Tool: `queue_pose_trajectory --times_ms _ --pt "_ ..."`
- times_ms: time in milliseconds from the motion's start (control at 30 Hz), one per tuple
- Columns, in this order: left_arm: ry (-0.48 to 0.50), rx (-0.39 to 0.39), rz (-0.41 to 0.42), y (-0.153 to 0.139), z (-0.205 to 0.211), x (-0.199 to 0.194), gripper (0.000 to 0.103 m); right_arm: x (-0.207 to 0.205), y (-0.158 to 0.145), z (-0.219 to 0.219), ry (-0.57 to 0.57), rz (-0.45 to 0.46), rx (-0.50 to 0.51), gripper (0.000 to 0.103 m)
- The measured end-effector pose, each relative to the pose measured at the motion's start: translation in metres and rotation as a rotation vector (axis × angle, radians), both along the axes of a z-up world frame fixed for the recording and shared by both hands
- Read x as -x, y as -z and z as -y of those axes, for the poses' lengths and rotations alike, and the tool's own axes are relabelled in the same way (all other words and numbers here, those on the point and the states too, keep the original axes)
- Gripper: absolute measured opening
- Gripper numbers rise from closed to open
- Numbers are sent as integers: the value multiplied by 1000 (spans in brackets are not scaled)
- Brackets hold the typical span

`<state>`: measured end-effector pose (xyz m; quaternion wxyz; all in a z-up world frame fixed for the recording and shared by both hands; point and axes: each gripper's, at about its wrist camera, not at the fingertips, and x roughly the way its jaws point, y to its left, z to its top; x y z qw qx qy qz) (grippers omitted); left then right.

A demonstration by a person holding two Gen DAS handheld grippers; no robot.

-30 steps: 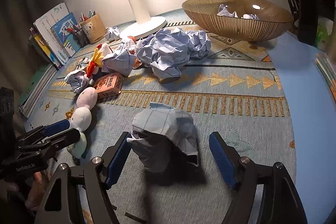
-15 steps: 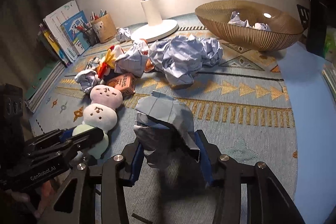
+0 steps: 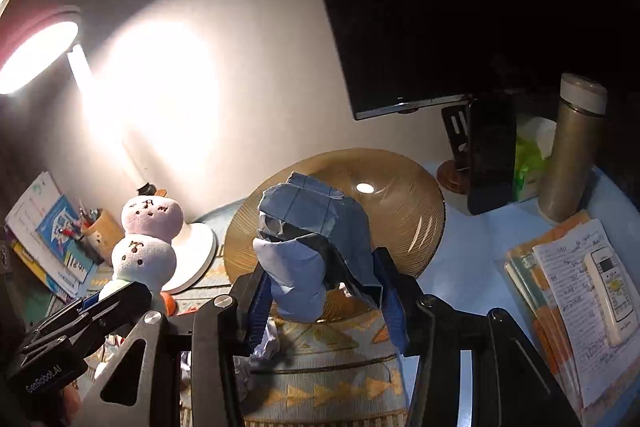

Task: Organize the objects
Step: 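Carry the caterpillar plush and paper ball into the bowl and release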

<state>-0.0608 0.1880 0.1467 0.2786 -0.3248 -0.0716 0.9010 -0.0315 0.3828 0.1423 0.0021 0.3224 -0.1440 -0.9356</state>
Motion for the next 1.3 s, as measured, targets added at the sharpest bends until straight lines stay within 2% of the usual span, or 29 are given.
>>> queue_pose_trajectory --times_ms 100,133,200,233,400,567,767,833,900,933,1067,1200,1300 --pt "17 25 7 10 -19 26 32 23 13 -5 31 33 11 49" --pt "30 38 13 15 -25 33 41 29 16 -8 34 39 21 51" --pt "3 78 32 24 -32 47 63 40 24 -13 40 63 38 68" --pt "3 88 35 28 -34 52 65 41 27 -16 49 63 41 68" --pt "-16 92 61 39 -29 51 66 38 35 -24 46 82 33 68" --pt "-42 28 72 32 -5 37 66 20 34 -21 35 72 17 68" --pt "-107 -23 -46 -13 45 -23 66 -14 1 7 -40 13 2 68" --pt "-156 -26 -101 -31 67 -52 68 -30 -15 23 -82 -19 -3 68" --pt "-229 -12 -147 -42 90 -81 94 -45 -25 40 -120 -40 -2 68" --pt "-267 -9 -171 -44 103 -95 97 -53 -27 49 -142 -47 6 68" --pt "-445 28 -193 -26 158 -139 97 -79 -11 90 -212 -56 10 68" --pt "-659 34 -176 21 212 -168 97 -96 34 128 -259 -52 7 68" --pt "-681 50 -102 59 232 -170 96 -99 69 153 -284 -17 -33 68"
